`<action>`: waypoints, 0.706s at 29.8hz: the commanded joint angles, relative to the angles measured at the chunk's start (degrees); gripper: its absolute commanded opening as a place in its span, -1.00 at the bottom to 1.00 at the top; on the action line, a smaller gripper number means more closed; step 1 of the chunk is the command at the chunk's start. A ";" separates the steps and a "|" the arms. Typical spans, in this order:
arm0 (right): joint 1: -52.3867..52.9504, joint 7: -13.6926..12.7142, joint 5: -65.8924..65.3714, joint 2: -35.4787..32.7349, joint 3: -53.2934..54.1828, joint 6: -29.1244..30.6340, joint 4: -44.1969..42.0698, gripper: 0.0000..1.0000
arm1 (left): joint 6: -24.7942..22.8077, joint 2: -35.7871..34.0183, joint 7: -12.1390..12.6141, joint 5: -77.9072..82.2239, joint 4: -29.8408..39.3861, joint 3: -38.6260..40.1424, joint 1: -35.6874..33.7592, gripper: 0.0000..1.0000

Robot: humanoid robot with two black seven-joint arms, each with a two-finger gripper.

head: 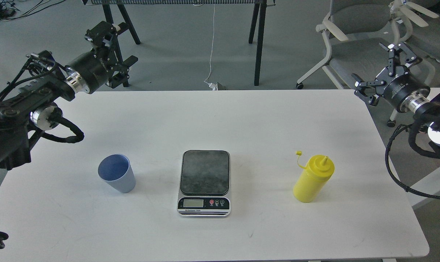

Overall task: Pour seasoning into cup on scale with both arms
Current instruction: 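Move the left gripper toward the blue cup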

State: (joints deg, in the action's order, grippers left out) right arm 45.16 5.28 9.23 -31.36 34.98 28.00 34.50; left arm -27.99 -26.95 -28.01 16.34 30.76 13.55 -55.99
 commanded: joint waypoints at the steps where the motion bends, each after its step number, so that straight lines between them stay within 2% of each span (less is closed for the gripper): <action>1: -0.69 0.00 0.00 0.07 0.09 0.00 0.04 0.99 | -0.01 0.23 0.01 0.01 0.00 0.51 1.06 1.00; 7: -0.69 0.00 0.00 0.59 0.44 0.00 -0.05 0.99 | -0.01 -0.03 0.01 0.01 -0.09 1.03 0.09 1.00; 12: -0.69 0.00 0.00 0.77 0.44 0.00 -0.05 0.99 | -0.01 -2.50 0.01 -0.08 -0.70 5.86 -0.61 1.00; 18: -0.69 0.00 0.00 0.68 0.44 0.00 0.04 0.99 | -0.01 -2.67 0.01 0.54 -0.79 6.75 -1.22 0.99; 21: -0.69 0.00 0.00 0.77 0.44 0.00 0.12 0.99 | -0.01 -3.28 0.01 2.72 -0.61 5.96 -3.59 0.88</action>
State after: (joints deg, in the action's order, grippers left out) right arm 44.47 5.28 9.23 -30.60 35.42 28.00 34.51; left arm -28.00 -29.71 -28.01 17.15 30.00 20.18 -57.70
